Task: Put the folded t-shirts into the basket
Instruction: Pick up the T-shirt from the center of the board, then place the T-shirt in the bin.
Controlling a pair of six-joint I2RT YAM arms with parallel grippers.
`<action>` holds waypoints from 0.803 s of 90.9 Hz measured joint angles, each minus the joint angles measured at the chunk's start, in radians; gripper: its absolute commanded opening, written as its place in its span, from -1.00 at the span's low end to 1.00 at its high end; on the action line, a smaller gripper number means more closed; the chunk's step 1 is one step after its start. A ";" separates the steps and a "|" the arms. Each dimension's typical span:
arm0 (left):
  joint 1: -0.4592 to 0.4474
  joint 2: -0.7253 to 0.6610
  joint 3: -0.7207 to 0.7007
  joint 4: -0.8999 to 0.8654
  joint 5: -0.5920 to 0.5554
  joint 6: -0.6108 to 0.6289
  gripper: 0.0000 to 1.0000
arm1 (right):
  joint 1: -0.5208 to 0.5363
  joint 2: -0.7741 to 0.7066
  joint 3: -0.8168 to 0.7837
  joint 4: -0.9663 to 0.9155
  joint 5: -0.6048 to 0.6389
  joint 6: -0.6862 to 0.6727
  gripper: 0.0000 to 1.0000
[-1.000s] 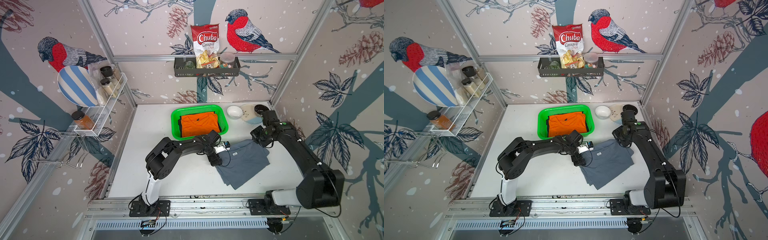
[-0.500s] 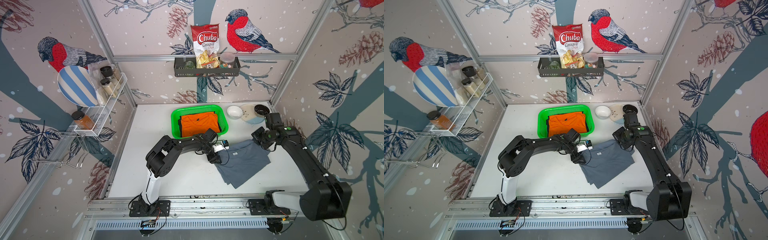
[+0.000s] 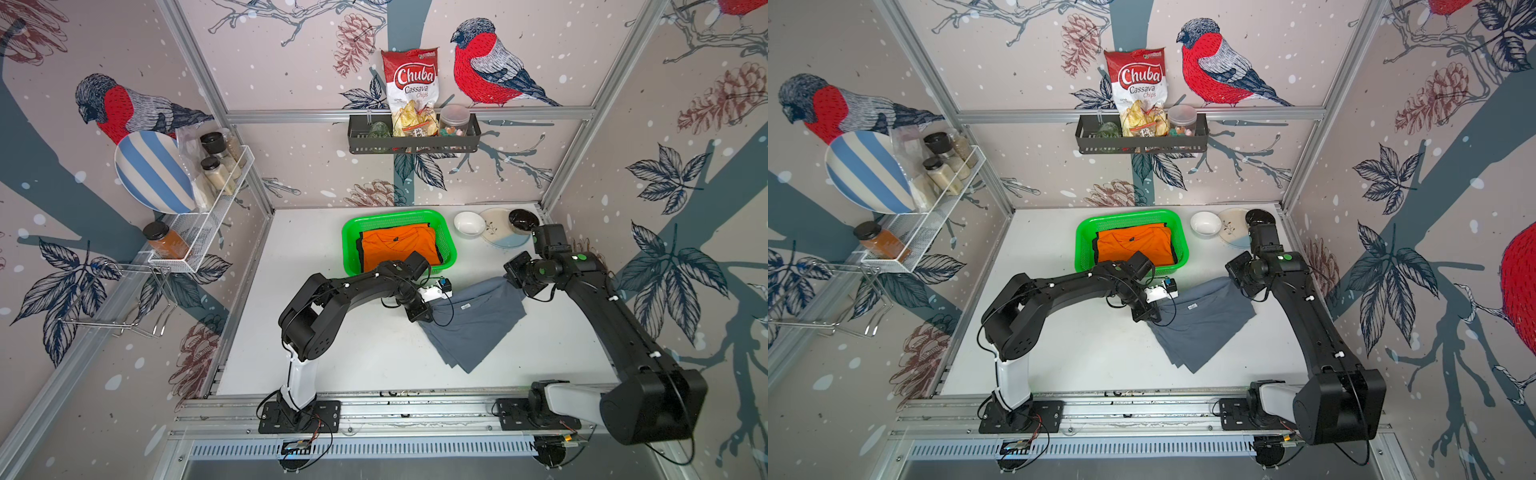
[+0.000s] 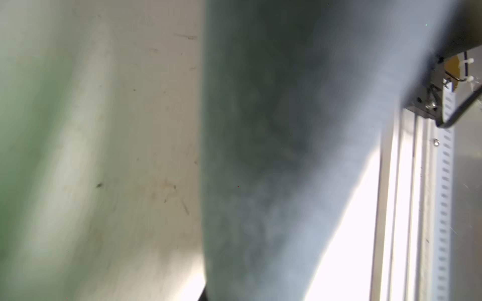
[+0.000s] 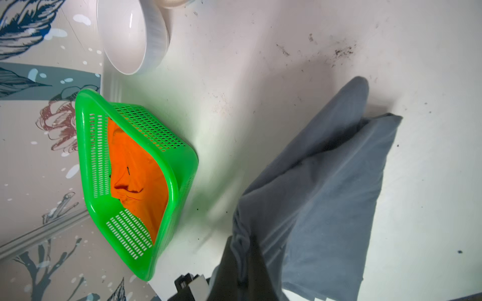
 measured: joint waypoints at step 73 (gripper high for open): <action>0.394 -0.131 0.553 -0.750 -0.290 0.480 -1.00 | 0.293 0.479 0.483 0.169 -0.074 0.445 -1.00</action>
